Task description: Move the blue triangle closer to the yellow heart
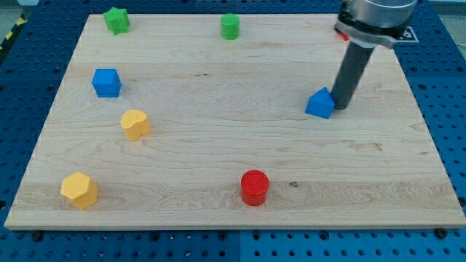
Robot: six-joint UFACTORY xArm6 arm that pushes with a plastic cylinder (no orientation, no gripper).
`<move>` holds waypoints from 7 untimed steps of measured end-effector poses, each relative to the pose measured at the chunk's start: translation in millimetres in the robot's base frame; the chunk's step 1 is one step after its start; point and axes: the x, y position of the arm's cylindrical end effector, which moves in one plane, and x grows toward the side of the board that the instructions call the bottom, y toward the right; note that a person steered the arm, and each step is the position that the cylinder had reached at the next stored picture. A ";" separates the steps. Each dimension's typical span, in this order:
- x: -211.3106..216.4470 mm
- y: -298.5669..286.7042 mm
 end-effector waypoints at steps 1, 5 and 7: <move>0.0 -25.7; 15.5 -106.5; 34.8 -147.2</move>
